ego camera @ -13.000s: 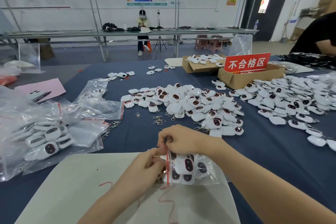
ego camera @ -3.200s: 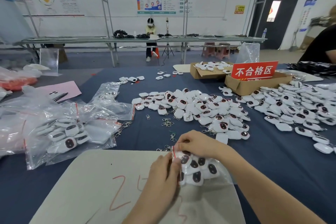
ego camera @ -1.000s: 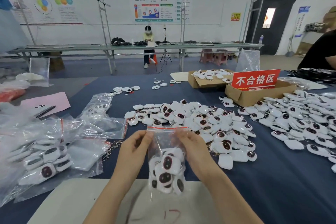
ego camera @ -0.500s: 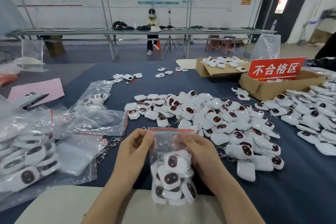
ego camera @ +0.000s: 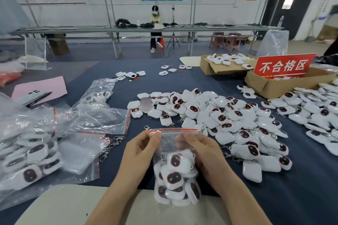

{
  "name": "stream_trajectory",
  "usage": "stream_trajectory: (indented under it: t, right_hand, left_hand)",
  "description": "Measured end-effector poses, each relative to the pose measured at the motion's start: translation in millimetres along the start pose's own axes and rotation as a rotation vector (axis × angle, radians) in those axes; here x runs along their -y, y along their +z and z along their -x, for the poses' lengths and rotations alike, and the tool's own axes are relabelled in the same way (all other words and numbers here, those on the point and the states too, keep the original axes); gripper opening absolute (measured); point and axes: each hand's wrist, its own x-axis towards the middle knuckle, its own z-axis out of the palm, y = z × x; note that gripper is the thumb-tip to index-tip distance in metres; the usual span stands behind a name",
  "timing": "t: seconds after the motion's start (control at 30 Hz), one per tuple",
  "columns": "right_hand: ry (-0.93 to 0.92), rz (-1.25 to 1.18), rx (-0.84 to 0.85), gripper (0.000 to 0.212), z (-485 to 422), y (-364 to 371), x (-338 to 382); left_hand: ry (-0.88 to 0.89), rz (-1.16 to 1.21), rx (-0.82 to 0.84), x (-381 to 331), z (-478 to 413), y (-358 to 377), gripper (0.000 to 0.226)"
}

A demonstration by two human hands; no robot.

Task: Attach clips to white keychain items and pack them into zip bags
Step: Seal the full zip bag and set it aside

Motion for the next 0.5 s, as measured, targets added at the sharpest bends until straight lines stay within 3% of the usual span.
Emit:
stream_trajectory:
  t: [0.5]
  right_hand:
    - [-0.047,-0.064,0.029,0.022,6.8,10.3,6.7]
  left_hand:
    - [-0.06,0.022,0.024,-2.5,2.2,3.4,0.016]
